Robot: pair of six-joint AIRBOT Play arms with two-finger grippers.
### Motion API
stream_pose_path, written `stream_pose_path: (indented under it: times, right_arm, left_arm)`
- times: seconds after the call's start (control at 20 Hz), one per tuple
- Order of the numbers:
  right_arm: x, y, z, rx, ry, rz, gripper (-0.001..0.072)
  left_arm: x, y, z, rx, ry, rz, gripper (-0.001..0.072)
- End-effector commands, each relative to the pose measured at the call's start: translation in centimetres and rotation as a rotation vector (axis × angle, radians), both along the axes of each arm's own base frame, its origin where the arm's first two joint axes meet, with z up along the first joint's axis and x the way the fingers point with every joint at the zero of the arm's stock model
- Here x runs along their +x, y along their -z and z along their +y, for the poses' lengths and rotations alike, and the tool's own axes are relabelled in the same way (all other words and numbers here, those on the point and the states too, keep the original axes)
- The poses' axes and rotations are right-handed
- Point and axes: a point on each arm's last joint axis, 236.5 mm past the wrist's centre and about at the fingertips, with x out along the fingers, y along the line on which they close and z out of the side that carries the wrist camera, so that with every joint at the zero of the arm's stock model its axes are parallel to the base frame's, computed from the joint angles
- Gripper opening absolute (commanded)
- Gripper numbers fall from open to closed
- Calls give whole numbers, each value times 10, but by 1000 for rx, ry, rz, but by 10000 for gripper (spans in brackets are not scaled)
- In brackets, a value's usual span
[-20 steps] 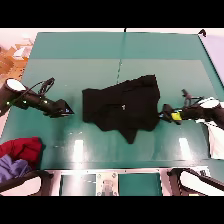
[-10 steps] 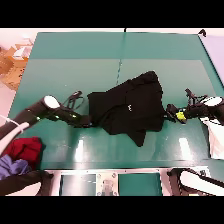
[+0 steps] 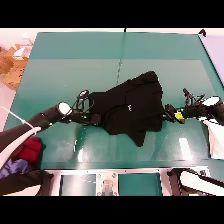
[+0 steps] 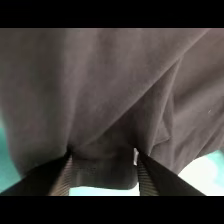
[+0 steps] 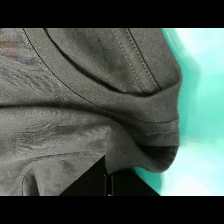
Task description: Fold the shirts.
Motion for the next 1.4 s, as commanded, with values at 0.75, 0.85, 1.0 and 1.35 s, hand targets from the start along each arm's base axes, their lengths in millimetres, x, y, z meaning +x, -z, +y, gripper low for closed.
stream_pose_path:
  times: [0.75, 0.85, 1.0, 1.35]
  right_arm:
    - [-7, 3, -23, -20, 37, 24, 13]
    - [-7, 3, -28, -21, 54, 25, 13]
    - [-8, 4, -23, -13, 46, 27, 13]
    - [-31, 15, -7, 21, 14, 96, 13]
  left_arm:
    - [91, -159, 49, -101, 42, -178, 27]
    - [93, -163, 64, -102, 24, -164, 27]
    - [71, -130, 53, -97, 73, -60, 27]
    - [30, -40, 11, -49, 167, 106, 134]
